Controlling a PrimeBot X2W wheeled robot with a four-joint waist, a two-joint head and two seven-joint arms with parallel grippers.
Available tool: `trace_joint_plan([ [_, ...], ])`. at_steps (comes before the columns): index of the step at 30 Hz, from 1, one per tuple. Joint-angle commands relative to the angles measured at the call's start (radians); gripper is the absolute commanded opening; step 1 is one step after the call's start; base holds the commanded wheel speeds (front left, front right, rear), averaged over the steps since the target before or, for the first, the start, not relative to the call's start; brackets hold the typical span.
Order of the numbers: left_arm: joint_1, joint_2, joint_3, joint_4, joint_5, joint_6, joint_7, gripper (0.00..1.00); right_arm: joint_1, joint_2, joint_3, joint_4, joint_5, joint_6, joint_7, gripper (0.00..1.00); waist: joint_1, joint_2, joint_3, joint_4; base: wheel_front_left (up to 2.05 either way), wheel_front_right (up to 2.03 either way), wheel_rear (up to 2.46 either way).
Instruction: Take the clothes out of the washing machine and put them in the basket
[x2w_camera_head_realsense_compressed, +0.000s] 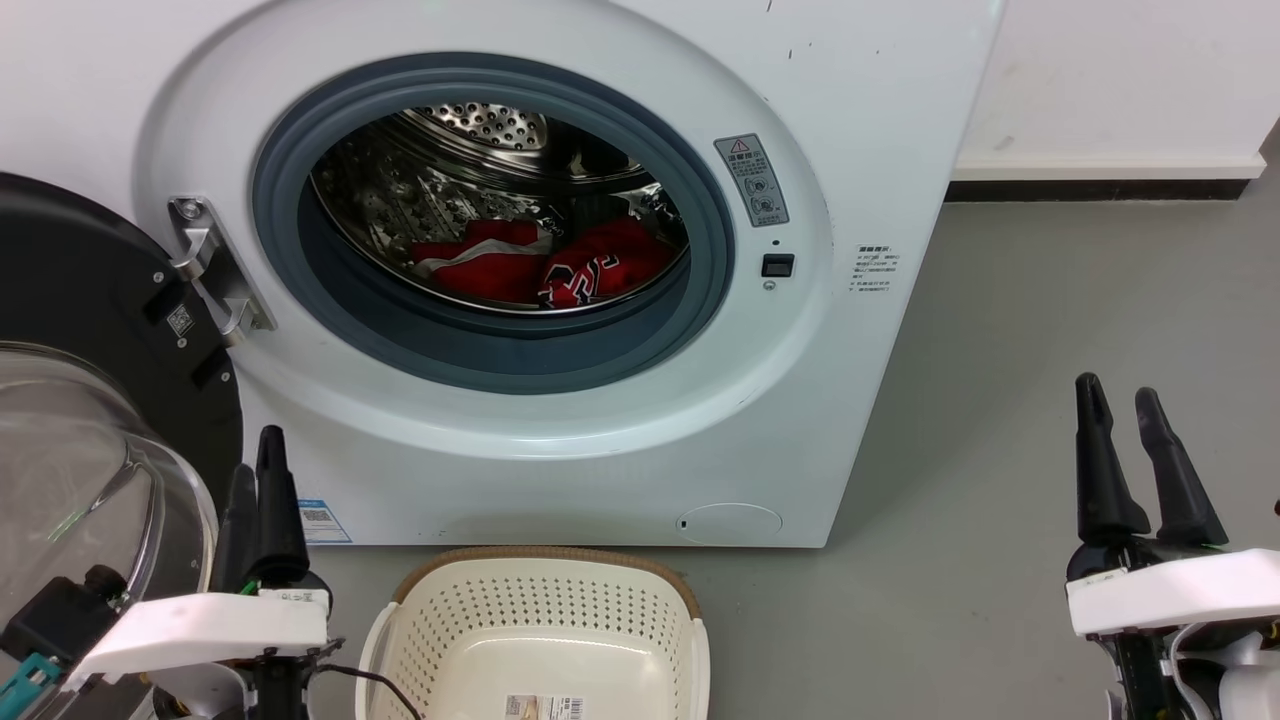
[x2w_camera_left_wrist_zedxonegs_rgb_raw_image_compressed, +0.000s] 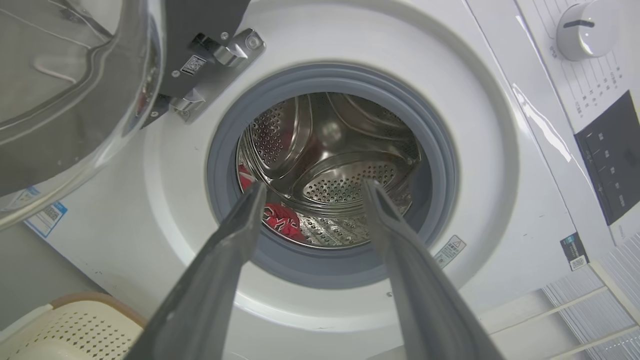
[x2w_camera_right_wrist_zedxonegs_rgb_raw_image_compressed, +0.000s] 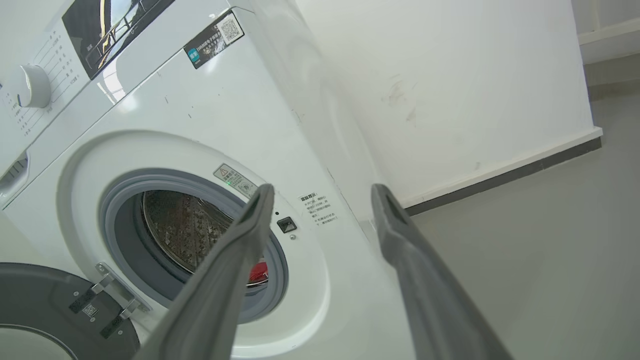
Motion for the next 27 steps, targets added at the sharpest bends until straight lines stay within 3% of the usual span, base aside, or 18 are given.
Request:
trace_joint_plan([
  [1, -0.001, 0.003, -0.017, -0.034, 0.049, -0.015, -0.014, 1.0, 0.003, -0.005, 0.007, -0.035, -0.06, 0.0, -0.015, 1.0, 0.0, 0.0, 0.001, -0.001, 0.0, 0.0, 0.0],
  [8, 0.009, 0.003, -0.055, -0.073, 0.169, -0.022, -0.032, 1.0, 0.011, -0.004, 0.028, -0.065, -0.164, 0.0, -0.033, 1.0, 0.0, 0.0, 0.003, -0.003, 0.0, 0.0, 0.0],
  [21, 0.023, 0.003, -0.155, -0.139, 0.432, 0.045, -0.07, 1.0, 0.027, -0.005, 0.061, -0.1, -0.346, 0.0, -0.07, 1.0, 0.0, 0.0, 0.01, -0.004, 0.0, 0.0, 0.0],
  [27, 0.027, 0.006, -0.189, -0.142, 0.526, 0.056, -0.085, 1.0, 0.037, -0.004, 0.07, -0.11, -0.418, 0.0, -0.087, 1.0, 0.0, 0.0, 0.015, -0.004, 0.0, 0.0, 0.0],
])
